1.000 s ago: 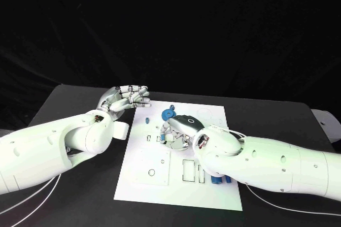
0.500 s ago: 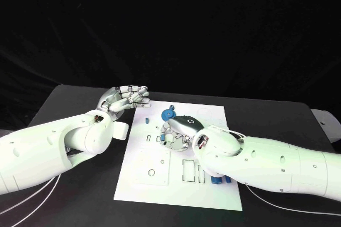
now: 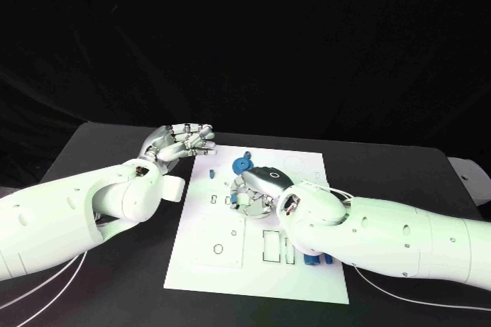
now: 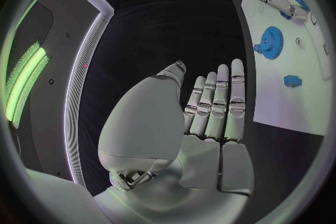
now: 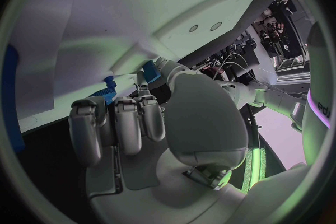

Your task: Assemble the parts on the task board

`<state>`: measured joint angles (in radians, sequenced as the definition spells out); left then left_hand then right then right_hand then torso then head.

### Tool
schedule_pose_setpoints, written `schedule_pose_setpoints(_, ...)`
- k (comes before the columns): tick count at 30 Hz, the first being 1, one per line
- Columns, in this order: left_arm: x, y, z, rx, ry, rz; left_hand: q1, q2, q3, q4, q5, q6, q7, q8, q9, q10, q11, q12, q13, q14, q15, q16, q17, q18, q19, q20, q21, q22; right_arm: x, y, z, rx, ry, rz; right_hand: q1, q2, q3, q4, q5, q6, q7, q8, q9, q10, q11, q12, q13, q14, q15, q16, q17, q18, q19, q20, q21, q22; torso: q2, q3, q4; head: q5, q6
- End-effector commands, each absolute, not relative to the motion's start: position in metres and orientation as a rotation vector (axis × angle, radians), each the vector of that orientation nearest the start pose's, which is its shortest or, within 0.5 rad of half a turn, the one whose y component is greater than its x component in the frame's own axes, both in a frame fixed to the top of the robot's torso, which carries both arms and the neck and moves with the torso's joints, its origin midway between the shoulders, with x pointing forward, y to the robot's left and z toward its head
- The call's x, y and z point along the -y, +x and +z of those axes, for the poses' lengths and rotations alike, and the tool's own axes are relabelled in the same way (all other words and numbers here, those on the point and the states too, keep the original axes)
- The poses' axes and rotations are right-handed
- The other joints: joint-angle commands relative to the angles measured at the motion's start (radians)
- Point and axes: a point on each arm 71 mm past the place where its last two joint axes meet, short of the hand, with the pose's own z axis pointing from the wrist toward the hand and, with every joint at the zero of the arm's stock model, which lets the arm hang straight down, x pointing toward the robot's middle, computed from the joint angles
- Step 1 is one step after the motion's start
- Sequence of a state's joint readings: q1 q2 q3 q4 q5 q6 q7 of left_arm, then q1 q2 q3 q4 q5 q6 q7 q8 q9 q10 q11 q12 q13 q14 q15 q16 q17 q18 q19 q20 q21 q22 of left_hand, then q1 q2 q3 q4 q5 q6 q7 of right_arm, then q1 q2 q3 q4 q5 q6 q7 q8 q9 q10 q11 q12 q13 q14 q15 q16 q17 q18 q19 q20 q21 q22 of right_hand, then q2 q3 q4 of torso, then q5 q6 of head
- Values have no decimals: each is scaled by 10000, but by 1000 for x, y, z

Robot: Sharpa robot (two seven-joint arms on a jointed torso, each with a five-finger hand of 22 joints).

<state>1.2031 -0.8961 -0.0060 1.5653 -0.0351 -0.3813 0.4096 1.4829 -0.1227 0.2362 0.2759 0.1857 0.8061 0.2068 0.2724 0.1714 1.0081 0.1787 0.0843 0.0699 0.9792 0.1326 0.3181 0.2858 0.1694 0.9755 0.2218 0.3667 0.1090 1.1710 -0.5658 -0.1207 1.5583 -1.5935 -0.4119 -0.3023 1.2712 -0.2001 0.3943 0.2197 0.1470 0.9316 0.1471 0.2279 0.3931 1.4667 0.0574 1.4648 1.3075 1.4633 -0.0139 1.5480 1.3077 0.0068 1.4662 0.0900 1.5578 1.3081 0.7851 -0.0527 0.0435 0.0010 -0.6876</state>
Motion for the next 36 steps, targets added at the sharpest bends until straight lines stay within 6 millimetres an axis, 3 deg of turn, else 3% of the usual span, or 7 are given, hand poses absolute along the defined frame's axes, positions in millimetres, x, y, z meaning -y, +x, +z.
schedule_pose_setpoints(1, -225, 487, -158, -13383, -10685, -15201, 6, 0, 65, -17, -36, 64, 226, 13, -1, 79, -14, -61, -6, -16, -50, -44, 14, 130, 83, -6, 33, -10, 62, 443, -216, -16660, -2892, 7134, -117, -75, -99, 53, -21, -60, 5, -15, -16, 85, 80, -86, 1546, 855, 76, -50, 1554, -7, 907, 89, -72, 2452, -9, -4, 6, -15, -11)
schedule_pose_setpoints(8, -226, 487, -158, -13375, -10674, -15214, 1, 5, 76, -11, -35, 62, 226, 8, -3, 78, -12, -70, -7, -18, -48, -50, 23, 129, 82, -5, 33, -13, 63, 441, -212, -16167, -2794, 7292, -274, -234, -1215, 576, 65, -504, 85, -101, -39, -591, 154, -844, 843, 831, 138, -82, 1472, 36, 807, 153, -226, 2331, -5, 3, 18, -13, 3)
schedule_pose_setpoints(19, -228, 488, -160, -13841, -10180, -14803, -50, -53, 94, 10, -43, 167, 159, 50, 15, 215, -74, -52, 4, 177, -116, 35, 124, 146, 206, -52, 118, 9, 79, 433, -185, -13640, -1690, 8843, 520, 504, -3240, 709, 349, -1185, 281, -217, -145, -734, 328, -957, 630, 834, 287, -85, 1501, 64, 752, 282, -334, 2265, -45, 20, -19, 14, 65)
schedule_pose_setpoints(27, -222, 484, -171, -16941, -7874, -13412, -1362, -117, -417, 120, -66, 950, -283, 379, 239, 1958, -693, 619, 324, 2671, -896, 1539, 1267, 162, 1867, -810, 1356, 545, 123, 451, -160, -13809, 161, 10133, 1058, 898, -2949, 656, 548, -784, 185, 55, -91, -664, 246, -863, 679, 818, 232, -107, 1450, 146, 574, 256, -629, 2047, -231, 72, -57, 105, 82)
schedule_pose_setpoints(31, -220, 484, -175, -18722, -6142, -12073, -943, -106, -321, -6, -16, 1471, -686, 758, 614, 3070, -1165, 1781, 1176, 4242, -1505, 4901, 4203, 160, 2872, -1449, 3077, 1514, 162, 466, -146, -14379, 2033, 10410, 1108, 990, -2872, 658, 671, -647, 140, 180, -63, -614, 205, -803, 725, 830, 194, -94, 1500, 147, 574, 220, -636, 2047, -375, 123, -83, 150, 22)
schedule_pose_setpoints(33, -218, 487, -173, -19275, -5504, -11485, -837, -39, 73, 47, 56, 1368, -857, 978, 1028, 2395, -1294, 3409, 2722, 4899, -1713, 9473, 9083, -244, 3430, -1609, 5840, 4426, 178, 470, -143, -14471, 2580, 10349, 1122, 1007, -2852, 654, 713, -635, 133, 199, -60, -605, 197, -793, 733, 832, 186, -91, 1509, 143, 584, 213, -621, 2059, -455, 148, -85, 199, 0)
schedule_pose_setpoints(36, -216, 491, -170, -20136, -4505, -10313, -1480, 49, 40, 66, 40, 1095, -818, 1076, 1262, 2116, -1399, 4743, 3795, 5261, -1612, 10799, 10669, -463, 3820, -1631, 7524, 6704, 200, 473, -139, -14540, 3164, 10130, 1121, 1010, -2848, 656, 735, -627, 130, 210, -59, -575, 193, -759, 766, 833, 183, -90, 1513, 142, 587, 209, -618, 2062, -536, 184, -84, 247, -31)
